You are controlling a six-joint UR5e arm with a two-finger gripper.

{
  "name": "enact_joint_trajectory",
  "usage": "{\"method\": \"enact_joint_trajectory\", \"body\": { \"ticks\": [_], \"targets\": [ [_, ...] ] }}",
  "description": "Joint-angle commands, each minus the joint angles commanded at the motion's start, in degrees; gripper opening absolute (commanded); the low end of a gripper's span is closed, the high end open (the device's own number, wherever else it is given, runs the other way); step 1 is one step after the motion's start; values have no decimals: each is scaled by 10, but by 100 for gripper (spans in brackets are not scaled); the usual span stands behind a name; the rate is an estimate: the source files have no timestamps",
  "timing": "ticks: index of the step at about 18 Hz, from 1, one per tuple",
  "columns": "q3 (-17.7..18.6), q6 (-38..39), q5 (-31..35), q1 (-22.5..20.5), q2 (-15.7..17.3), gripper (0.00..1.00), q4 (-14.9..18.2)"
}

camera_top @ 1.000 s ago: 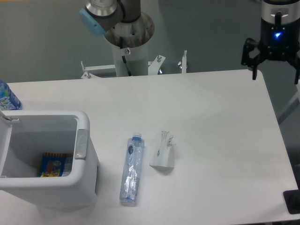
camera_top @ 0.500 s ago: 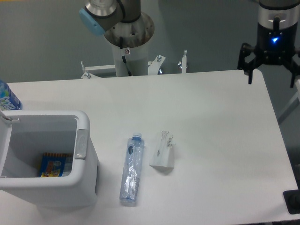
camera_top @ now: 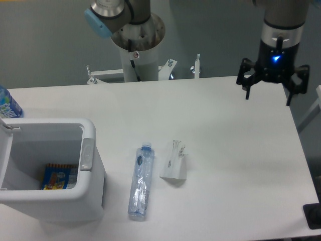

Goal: Place the trash in the trash can
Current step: 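Move the open gripper over the clear plastic bag and lower it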

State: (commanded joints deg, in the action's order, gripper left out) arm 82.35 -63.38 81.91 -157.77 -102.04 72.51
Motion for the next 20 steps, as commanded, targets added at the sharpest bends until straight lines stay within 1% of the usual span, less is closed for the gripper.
{"method": "enact_joint_trajectory", "body": {
  "ticks": [5,7,12,15,18,20],
  "targets": [
    [18,76,-19,16,-5,100,2],
    [28,86,-18,30,-8,100,2],
    [62,97,-19,47,-15,100,2],
    [73,117,-38,52,-30,100,1],
    [73,148,-39,64,-51,100,1],
    [73,152,-39,74,-67,100,0]
  ]
}}
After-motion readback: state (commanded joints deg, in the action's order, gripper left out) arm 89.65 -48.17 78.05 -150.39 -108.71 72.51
